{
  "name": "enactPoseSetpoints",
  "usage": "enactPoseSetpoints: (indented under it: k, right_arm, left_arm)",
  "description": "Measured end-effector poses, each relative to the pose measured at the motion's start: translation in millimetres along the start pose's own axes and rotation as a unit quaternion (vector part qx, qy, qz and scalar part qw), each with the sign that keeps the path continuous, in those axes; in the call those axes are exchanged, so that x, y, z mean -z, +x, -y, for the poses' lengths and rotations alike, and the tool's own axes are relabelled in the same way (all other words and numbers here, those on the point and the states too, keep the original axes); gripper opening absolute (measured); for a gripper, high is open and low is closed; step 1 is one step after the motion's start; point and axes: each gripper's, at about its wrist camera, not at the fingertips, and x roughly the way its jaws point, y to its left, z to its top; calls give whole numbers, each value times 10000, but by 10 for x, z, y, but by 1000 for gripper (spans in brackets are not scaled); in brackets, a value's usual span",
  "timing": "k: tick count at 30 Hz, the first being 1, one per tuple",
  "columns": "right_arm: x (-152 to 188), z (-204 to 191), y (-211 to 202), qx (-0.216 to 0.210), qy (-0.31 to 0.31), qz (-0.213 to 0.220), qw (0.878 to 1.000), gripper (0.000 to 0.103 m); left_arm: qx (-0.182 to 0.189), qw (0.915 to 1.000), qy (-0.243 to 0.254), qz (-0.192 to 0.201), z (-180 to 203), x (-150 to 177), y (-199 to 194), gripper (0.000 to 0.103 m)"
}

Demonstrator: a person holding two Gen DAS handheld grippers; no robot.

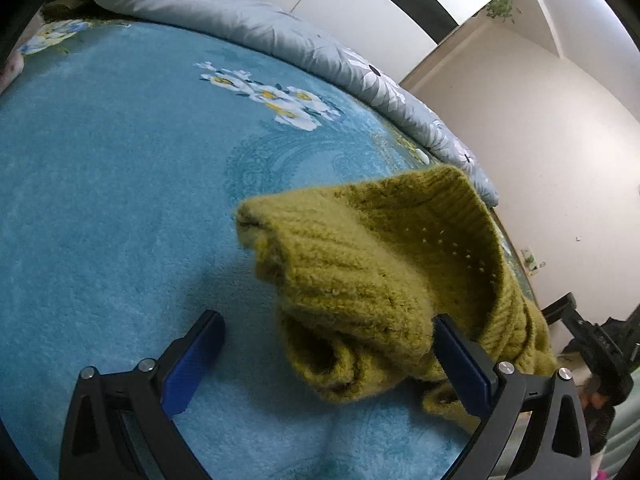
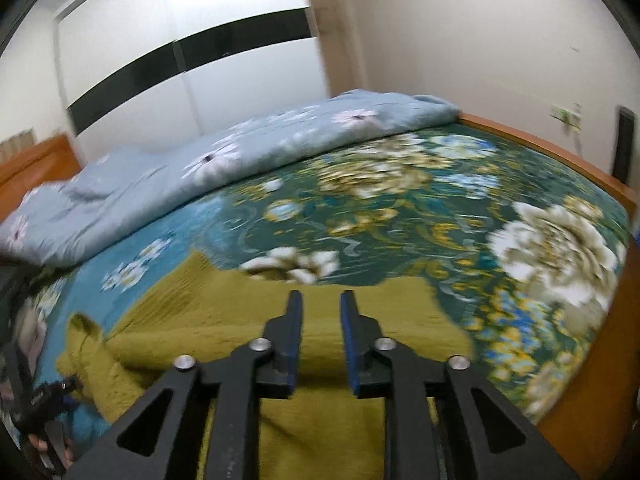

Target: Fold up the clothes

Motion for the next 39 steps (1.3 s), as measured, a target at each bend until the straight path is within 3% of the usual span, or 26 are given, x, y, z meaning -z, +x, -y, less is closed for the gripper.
enactPoseSetpoints:
  k: [4, 8, 10, 14, 20, 22, 24, 26, 33, 39]
  right_arm:
    - [31, -238, 110, -224, -318, -120, 9992, 29]
    - [74, -343, 178, -224, -511, -222, 9982, 30]
    - [73, -369, 228, -239, -526, -278, 9979, 30]
    - [57, -490, 360, -412, -514, -444, 9968, 30]
    - [-55, -767, 540, -740, -819, -733, 9912, 30]
    - [-127, -857, 625, -841, -1000, -848, 9878, 36]
    - [-234, -948, 802, -993, -1211, -1063, 9819, 53]
    - [-330, -1003, 1014, -1143, -1309, -1292, 9763, 54]
    - [-604, -1228, 1877, -1661, -1203, -2160, 9546, 56]
    - [-748, -1386, 2478, -1790, -766, -2428, 9503, 62]
  left_arm:
    - [66, 9997, -170, -171, -5, -65, -153, 103]
    - [59, 9991, 315, 284, 180, -185, -488, 103]
    - [391, 9979, 360, 383, 320, -288, -556, 103]
    - [961, 9945, 416, 70, 608, -476, -306, 103]
    - [904, 9949, 73, -449, 722, -645, 186, 103]
    - [835, 9954, 38, -476, 702, -623, 215, 102]
    - [787, 9958, 66, -470, 702, -590, 218, 102]
    - [790, 9959, 93, -428, 709, -565, 223, 102]
    - [593, 9976, 168, -308, 694, -561, 214, 85]
    - [668, 9973, 128, -272, 642, -635, 190, 65]
